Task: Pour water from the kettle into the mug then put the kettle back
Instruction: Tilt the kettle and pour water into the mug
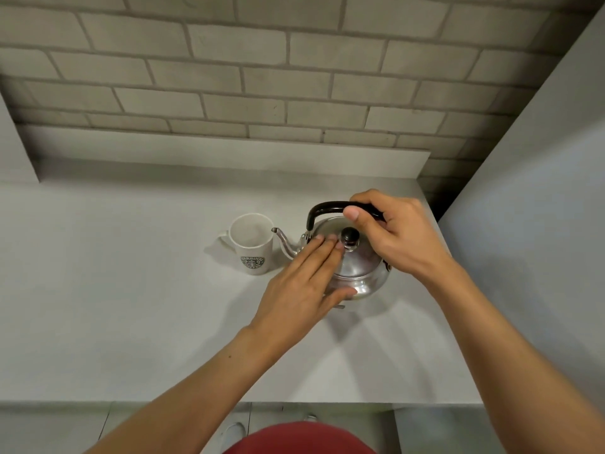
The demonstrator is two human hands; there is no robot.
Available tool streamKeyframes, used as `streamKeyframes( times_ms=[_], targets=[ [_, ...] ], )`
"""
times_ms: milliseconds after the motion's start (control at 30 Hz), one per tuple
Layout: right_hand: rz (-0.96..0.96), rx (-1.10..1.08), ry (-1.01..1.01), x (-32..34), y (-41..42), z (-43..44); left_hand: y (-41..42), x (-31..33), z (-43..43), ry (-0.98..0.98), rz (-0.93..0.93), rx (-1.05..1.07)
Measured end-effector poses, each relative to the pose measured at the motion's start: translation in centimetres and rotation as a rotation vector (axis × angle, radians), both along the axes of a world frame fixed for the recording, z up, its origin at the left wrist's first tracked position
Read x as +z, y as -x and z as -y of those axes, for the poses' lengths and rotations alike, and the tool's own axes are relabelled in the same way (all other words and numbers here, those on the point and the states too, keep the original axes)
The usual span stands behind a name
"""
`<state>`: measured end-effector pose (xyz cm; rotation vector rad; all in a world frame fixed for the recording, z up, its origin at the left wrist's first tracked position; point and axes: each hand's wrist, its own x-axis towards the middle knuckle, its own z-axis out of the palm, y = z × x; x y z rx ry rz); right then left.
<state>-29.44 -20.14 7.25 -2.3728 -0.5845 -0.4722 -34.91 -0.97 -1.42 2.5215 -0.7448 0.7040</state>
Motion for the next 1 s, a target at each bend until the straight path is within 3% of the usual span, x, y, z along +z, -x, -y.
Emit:
streamKeyframes(
  times_ms=[333,467,1000],
  targets=[
    [-0.028,0.033,0.036,1.7,-0.7,-2.1,0.6,1.1,-0.8,0.119,-0.031,0.032],
    [-0.035,0.056,0.133,3.3,-2.1,-3.5,-0.3,1.9,-1.1,0.187,-0.029,0.031],
    [-0.022,0.186,0.523,7.0,-8.0,-8.7,-4.2,2.0,-0.8,0.486,-0.305,0.030]
  ],
)
